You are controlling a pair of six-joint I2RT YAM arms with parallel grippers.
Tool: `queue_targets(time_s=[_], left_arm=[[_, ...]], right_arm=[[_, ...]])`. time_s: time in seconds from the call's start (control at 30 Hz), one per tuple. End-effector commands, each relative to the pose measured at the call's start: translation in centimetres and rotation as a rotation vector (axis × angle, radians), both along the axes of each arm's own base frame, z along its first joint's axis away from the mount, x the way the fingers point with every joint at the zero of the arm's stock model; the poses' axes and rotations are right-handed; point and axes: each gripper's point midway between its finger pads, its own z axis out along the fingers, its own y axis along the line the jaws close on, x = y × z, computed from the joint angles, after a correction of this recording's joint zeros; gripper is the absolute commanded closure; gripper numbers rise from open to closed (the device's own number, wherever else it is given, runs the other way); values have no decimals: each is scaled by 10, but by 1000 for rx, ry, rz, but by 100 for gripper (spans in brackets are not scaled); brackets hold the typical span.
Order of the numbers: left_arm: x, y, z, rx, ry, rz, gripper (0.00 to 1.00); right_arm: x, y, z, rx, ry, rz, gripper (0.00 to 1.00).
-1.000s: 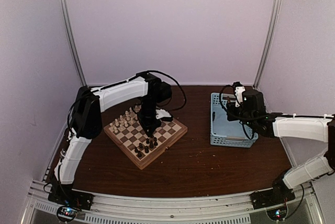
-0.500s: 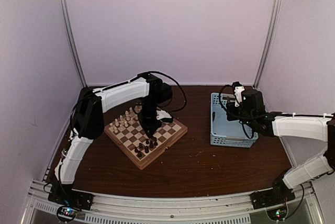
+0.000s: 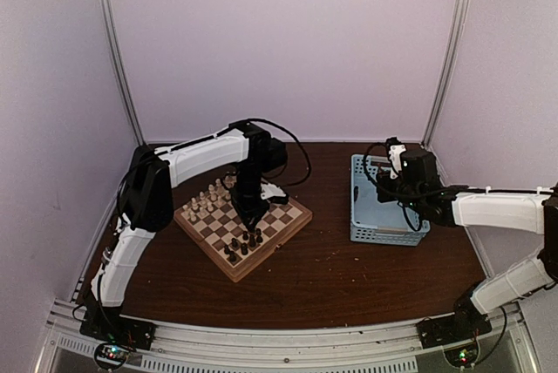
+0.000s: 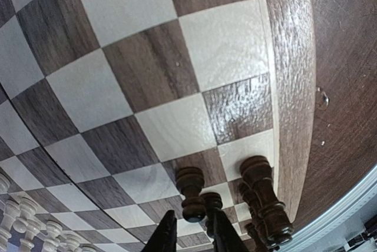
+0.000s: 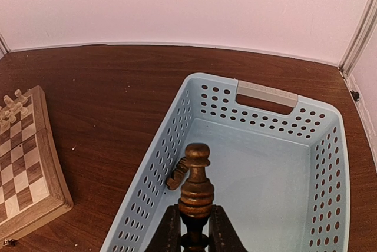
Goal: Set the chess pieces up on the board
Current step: Place the chess piece on the chessboard.
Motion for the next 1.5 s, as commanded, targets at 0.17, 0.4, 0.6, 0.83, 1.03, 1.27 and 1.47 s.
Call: queue_targets(time_s=[0.17, 0.4, 0.6, 0.83, 1.03, 1.27, 1.47], left_arm=[[6, -8, 23, -48, -51, 32, 77], [6, -7, 65, -110, -117, 69, 74], [22, -5, 111, -191, -282, 142, 74], [58, -1, 176, -393, -618, 307, 79], [64, 13, 210, -510, -775, 419, 84], [34, 3, 253, -970, -807, 472, 32], [19, -18, 257, -1165, -614, 491, 2]], right_arm=[[8, -2, 11, -11, -20, -18, 89], [8, -1, 11, -7, -21, -16, 89], [3, 13, 15, 30, -41, 73, 89], [-21, 47, 41, 150, -163, 310, 89], [-36, 75, 53, 224, -191, 484, 86], [-44, 115, 56, 264, -146, 643, 86], [-52, 142, 66, 281, -126, 732, 86]])
